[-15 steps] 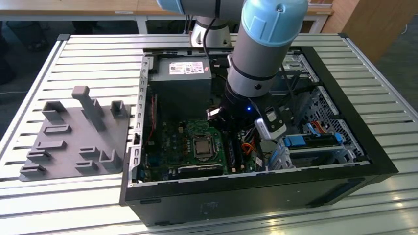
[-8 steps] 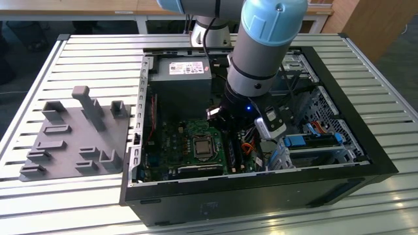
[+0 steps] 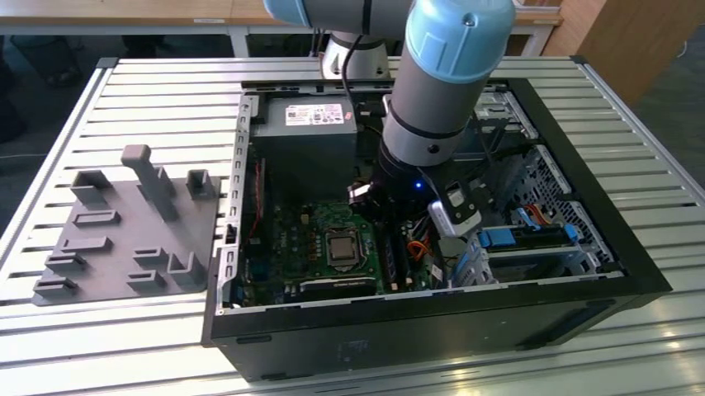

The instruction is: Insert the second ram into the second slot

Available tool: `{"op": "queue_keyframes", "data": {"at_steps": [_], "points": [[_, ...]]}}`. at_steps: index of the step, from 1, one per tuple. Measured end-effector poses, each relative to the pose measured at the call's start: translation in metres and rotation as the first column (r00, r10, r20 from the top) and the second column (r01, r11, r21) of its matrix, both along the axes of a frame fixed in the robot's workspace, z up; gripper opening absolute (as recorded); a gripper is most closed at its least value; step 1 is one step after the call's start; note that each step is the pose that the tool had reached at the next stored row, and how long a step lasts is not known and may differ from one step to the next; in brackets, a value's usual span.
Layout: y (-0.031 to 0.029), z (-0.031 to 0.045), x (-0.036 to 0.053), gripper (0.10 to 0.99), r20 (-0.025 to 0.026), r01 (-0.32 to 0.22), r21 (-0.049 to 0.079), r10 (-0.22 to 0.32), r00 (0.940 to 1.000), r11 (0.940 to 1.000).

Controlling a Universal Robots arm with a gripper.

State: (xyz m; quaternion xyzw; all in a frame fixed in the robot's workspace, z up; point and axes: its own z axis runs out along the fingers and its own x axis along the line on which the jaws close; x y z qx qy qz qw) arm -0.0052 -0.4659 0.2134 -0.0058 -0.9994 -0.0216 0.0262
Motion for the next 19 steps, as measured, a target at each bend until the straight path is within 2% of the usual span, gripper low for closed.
{"op": "queue_keyframes", "data": {"at_steps": [6, 9, 19], "points": [[0.0001, 0.0010, 0.0000, 0.137, 0.0002, 0.000, -0.001, 0.000, 1.0000, 1.0000], [0.0001, 0.0038, 0.0000, 0.137, 0.0001, 0.000, -0.006, 0.000, 1.0000, 1.0000], [0.0000, 0.0022, 0.0000, 0.137, 0.0000, 0.000, -0.009, 0.000, 1.0000, 1.0000]]}}
